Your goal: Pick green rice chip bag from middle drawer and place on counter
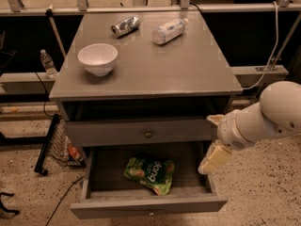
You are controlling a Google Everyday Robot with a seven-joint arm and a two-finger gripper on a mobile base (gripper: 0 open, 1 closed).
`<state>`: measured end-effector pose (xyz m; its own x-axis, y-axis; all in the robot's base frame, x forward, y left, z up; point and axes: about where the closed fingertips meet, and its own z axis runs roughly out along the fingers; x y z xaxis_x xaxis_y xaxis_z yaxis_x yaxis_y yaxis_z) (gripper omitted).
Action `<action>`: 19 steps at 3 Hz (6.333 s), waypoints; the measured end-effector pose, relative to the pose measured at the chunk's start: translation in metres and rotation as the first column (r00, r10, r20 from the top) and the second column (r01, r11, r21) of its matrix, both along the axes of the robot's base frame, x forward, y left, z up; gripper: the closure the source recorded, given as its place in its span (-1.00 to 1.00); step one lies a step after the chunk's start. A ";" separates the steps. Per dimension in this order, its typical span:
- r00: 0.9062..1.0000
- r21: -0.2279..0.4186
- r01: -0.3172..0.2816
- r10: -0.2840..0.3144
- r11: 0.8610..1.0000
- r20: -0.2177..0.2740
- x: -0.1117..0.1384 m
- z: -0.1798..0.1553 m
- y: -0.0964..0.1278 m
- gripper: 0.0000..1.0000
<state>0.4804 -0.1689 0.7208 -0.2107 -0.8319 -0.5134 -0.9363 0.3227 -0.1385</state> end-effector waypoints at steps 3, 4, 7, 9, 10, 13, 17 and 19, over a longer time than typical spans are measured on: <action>1.000 0.069 0.024 -0.023 0.997 -0.021 0.011 -0.108 0.033 -1.00; 0.999 0.110 0.027 -0.024 0.994 -0.029 0.018 -0.132 0.050 -1.00; 0.997 0.154 0.023 -0.011 0.988 -0.079 0.020 -0.177 0.067 -1.00; 0.993 0.133 0.043 -0.028 0.990 -0.117 0.030 -0.238 0.068 -1.00; 0.996 0.162 0.027 -0.014 0.986 -0.083 0.043 -0.251 0.078 -1.00; 0.999 0.251 -0.038 0.045 0.967 -0.022 0.069 -0.270 0.127 -1.00; 0.998 0.273 0.015 0.001 0.962 -0.059 0.089 -0.314 0.159 -1.00; 0.997 0.266 0.039 -0.020 0.963 -0.075 0.093 -0.332 0.161 -0.65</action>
Offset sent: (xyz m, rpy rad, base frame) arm 0.0091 0.0274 -0.1156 0.0945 -0.0064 -0.0585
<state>0.5738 -0.0077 0.3888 -0.2769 -0.6595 -0.6988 -0.9302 0.3664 0.0227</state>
